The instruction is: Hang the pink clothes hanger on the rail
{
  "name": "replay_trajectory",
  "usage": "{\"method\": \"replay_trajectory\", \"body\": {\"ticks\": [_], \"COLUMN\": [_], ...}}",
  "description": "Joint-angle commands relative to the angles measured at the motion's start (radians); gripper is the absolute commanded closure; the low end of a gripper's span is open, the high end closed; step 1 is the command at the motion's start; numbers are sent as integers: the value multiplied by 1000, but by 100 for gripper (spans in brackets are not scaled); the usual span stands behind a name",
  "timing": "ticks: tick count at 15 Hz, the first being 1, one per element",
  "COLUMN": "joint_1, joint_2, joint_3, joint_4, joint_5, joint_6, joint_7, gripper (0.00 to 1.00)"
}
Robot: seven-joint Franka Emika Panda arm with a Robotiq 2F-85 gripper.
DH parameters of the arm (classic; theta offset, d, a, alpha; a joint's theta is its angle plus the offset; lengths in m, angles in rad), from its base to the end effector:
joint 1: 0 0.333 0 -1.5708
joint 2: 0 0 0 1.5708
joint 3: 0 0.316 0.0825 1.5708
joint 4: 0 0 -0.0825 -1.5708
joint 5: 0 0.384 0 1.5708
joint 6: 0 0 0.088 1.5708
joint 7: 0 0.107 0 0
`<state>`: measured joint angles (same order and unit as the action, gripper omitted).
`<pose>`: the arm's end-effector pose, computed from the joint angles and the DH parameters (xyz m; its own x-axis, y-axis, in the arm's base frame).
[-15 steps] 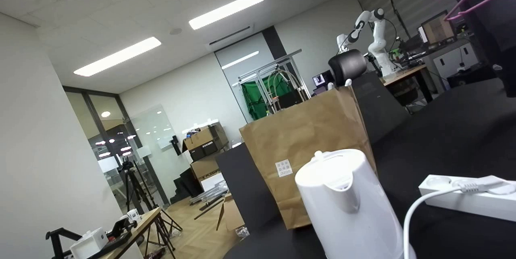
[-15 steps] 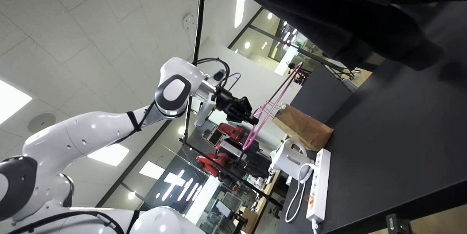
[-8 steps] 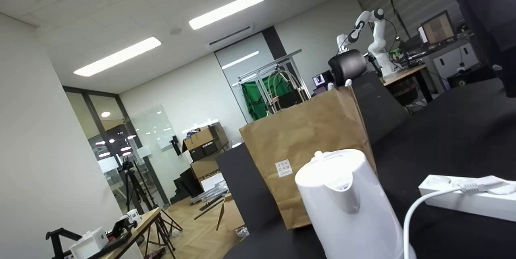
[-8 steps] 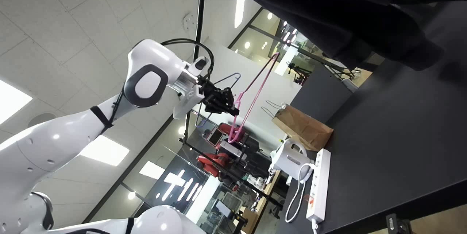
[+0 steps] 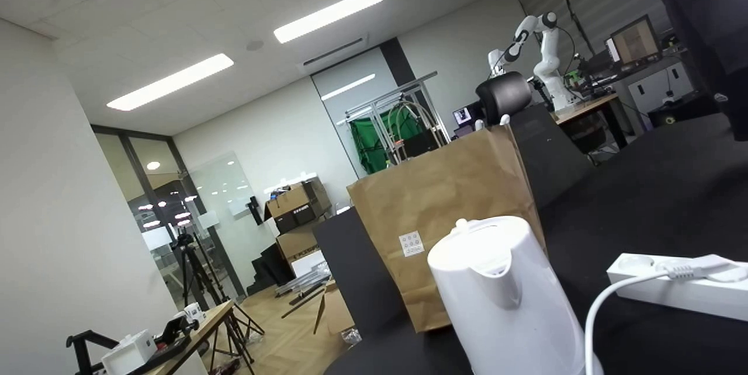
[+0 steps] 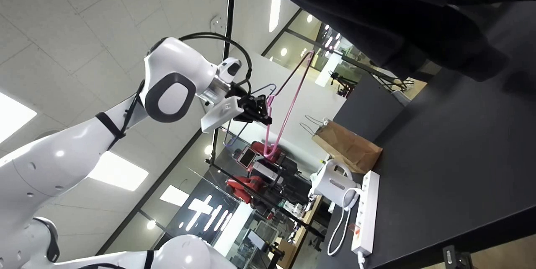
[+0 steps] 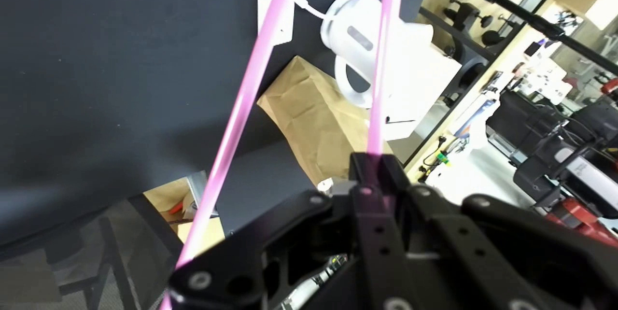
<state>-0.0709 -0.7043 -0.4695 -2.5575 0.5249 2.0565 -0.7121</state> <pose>0.3247 -0.1782 0.4995 0.8729 -0.1218 0.4725 0.1672 -0.8351 -0.5241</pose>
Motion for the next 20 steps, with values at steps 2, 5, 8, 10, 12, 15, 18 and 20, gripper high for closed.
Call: {"method": "replay_trajectory", "body": {"ticks": [2, 5, 8, 10, 12, 15, 18, 20], "joint_1": [-9, -10, -12, -12, 13, 52, 61, 54], "joint_2": [20, 24, 24, 24, 7, 5, 17, 33], "joint_3": [23, 26, 25, 25, 5, -37, -56, -58], "joint_4": [3, 3, 3, 3, 16, 63, 117, 157], "joint_5": [2, 2, 1, 1, 38, 144, 254, 323], "joint_6": [13, 19, 20, 20, 4, -58, -134, -188], "joint_7": [0, 1, 1, 1, -38, -111, -203, -259], "gripper": [92, 92, 92, 98, 98, 98, 98, 98]}}
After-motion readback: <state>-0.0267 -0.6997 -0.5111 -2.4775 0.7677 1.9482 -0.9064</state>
